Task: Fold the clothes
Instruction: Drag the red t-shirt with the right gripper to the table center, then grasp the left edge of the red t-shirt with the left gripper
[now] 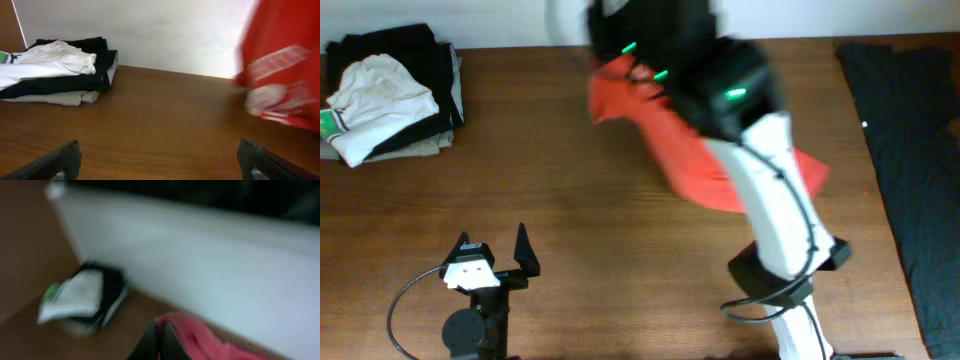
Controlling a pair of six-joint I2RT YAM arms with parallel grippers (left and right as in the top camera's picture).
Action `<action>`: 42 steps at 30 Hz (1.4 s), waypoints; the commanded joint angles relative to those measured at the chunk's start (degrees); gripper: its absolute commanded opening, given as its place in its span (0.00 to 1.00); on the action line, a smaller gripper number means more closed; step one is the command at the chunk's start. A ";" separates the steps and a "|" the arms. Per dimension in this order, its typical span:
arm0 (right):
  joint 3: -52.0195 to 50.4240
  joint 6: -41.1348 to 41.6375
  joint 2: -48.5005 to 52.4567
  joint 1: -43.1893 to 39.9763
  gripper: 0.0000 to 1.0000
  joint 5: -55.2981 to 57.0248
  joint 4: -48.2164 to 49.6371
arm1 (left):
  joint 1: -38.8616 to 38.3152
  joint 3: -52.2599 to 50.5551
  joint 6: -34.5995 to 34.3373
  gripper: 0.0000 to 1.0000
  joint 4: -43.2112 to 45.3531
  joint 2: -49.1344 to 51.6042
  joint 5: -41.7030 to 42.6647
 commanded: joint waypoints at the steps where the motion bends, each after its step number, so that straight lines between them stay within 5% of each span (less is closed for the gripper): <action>1: -9.77 0.31 0.59 6.88 0.42 -0.46 2.80 | 0.00 -0.31 0.94 0.99 -0.09 -0.33 0.02; 3: -12.00 0.28 0.59 7.69 0.43 -0.22 4.42 | 0.00 -0.31 0.92 0.99 -0.09 -0.33 0.02; 4: -11.63 0.28 0.44 7.37 0.65 -0.20 4.37 | 0.00 -0.31 0.94 0.99 -0.09 -0.33 0.02; 6: -10.47 0.26 -0.22 5.79 0.94 -0.22 3.30 | 0.00 -0.31 0.92 0.99 -0.09 -0.33 0.02; 7: -10.32 0.26 -0.85 4.48 0.99 -0.11 1.51 | 0.00 -0.31 0.94 0.99 -0.09 -0.33 0.02; 17: -10.58 0.55 0.52 -14.36 0.99 -3.58 -26.29 | 0.00 -0.31 0.94 0.99 -0.09 -0.33 0.02; 27: -23.47 25.46 4.87 -22.56 0.99 10.58 -30.38 | 0.04 -0.31 0.87 0.99 0.00 -0.33 0.57; 31: -23.96 23.58 4.87 -26.53 0.99 11.19 -32.46 | 0.04 -0.15 -1.33 0.99 16.70 -0.33 17.14; 35: -26.14 23.02 4.90 -27.32 0.99 11.37 -30.71 | 0.04 7.61 -5.53 0.99 17.42 4.98 20.74; 37: -26.27 23.02 4.98 -27.30 0.99 10.03 -29.88 | 0.04 18.03 -4.55 0.99 12.26 16.13 24.04; 42: -26.27 22.99 5.01 -27.30 0.99 8.85 -29.70 | 0.00 53.66 2.64 0.99 -20.17 51.47 38.91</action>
